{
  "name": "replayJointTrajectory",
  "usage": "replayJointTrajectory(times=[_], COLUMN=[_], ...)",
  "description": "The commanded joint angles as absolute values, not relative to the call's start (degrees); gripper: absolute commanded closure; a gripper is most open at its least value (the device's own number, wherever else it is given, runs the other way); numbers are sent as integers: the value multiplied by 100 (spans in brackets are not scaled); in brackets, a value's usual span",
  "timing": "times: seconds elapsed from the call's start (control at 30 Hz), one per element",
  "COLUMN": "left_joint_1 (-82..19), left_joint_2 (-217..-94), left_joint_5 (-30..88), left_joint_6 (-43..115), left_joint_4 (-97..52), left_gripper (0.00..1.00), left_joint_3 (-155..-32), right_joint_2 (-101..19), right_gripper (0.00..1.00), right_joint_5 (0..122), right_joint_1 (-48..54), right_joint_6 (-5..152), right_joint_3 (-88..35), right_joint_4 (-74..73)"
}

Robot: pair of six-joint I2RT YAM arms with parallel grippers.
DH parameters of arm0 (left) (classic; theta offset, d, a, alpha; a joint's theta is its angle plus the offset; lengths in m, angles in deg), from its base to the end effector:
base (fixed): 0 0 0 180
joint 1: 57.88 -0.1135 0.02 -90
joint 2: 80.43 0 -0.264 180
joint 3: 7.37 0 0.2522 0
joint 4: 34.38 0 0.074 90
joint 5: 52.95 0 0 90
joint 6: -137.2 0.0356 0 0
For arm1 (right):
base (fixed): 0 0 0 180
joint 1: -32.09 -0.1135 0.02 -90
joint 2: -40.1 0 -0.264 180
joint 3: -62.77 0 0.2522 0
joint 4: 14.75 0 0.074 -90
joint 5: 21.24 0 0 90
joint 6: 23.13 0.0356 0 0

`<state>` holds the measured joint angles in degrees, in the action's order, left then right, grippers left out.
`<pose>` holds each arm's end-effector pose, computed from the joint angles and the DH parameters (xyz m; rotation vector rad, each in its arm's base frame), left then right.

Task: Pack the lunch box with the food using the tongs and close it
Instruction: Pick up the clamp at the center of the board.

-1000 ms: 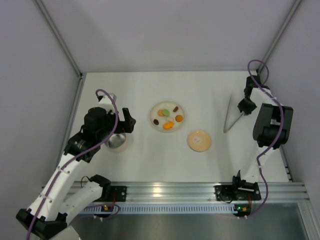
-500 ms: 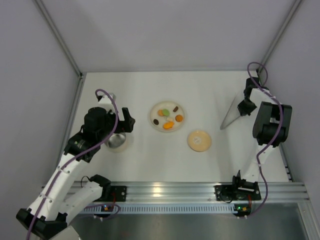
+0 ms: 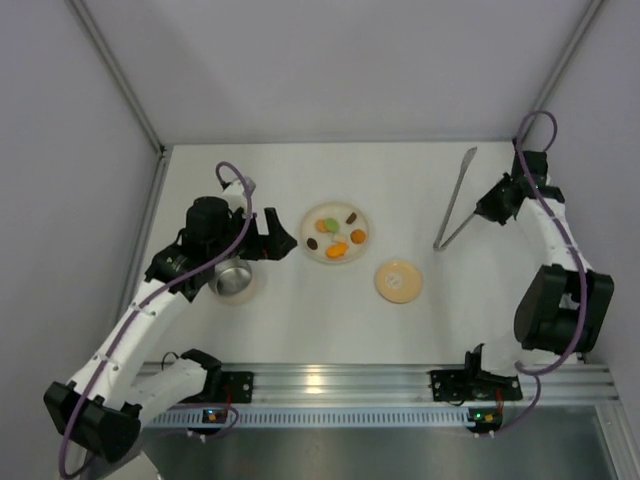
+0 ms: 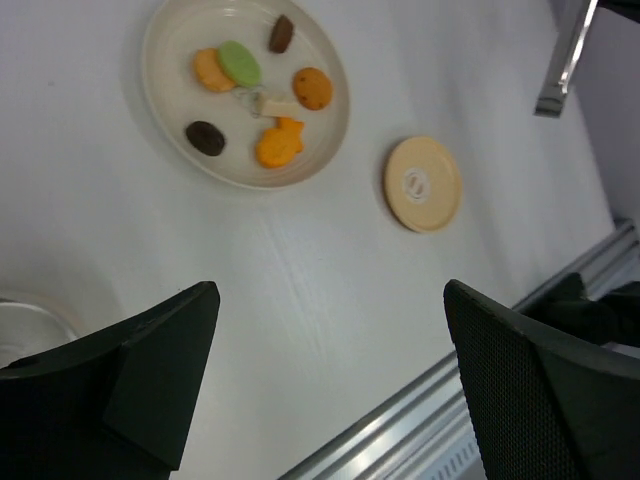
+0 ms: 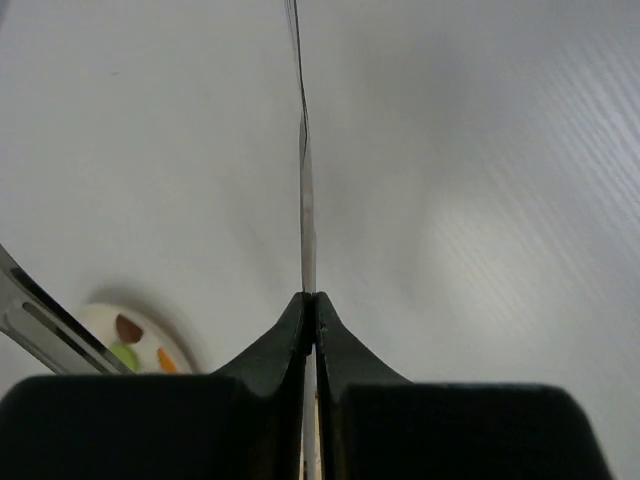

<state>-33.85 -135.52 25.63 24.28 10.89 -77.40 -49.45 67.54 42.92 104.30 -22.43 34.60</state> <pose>0.1858 -0.0906 0.3400 0.1450 2.1625 -0.6928 0.3285 -0.0621 0.2700 1.0227 2.3045 0.2163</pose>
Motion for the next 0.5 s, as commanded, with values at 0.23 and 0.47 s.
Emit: replayJointTrajectory(times=[0.23,0.47], left_joint_1=[-3406,-3055], left_joint_2=[-14239,-14792], left_joint_5=[-1276,-1726], left_joint_6=[-59,-580], left_joint_4=[-1707,-2676], left_gripper=[1,1], left_joint_3=[-8328,-8362], right_joint_2=[-2407,-1686], right_gripper=[100,100], right_joint_5=[3651,3219], right_joint_1=[3535,2850], right_joint_6=[10694,11319], right_joint_3=[-1148,-1076], right_joint_4=[1565,1175])
